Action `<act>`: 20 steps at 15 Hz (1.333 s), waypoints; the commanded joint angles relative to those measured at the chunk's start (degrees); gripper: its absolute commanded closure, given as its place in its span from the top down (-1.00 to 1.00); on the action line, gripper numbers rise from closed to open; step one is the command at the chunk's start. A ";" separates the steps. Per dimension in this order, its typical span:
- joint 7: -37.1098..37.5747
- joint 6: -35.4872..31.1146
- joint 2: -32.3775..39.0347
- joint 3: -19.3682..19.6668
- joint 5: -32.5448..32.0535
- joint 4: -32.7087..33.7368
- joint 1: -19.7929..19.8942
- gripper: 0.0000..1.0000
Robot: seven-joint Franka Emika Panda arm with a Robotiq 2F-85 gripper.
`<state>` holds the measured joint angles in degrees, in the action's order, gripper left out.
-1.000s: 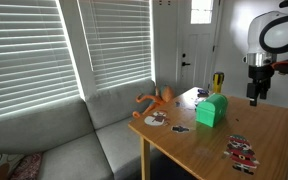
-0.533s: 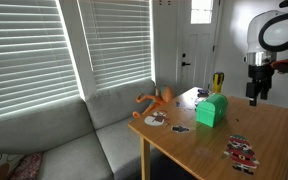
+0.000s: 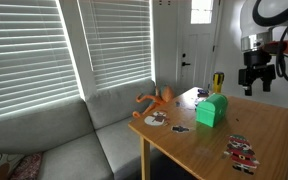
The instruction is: Twist the green box around
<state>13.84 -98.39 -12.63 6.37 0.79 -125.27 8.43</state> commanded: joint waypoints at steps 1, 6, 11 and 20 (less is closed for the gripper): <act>9.80 1.85 1.96 -1.47 3.57 4.31 -0.41 1.00; 21.07 -3.95 3.93 -3.07 6.49 5.52 -0.77 1.00; 27.39 -11.12 6.34 -3.49 8.46 5.23 -1.26 1.00; 30.94 -18.21 10.00 -3.68 10.86 5.20 -2.91 1.00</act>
<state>42.28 -114.49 -4.38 2.79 10.20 -121.12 6.34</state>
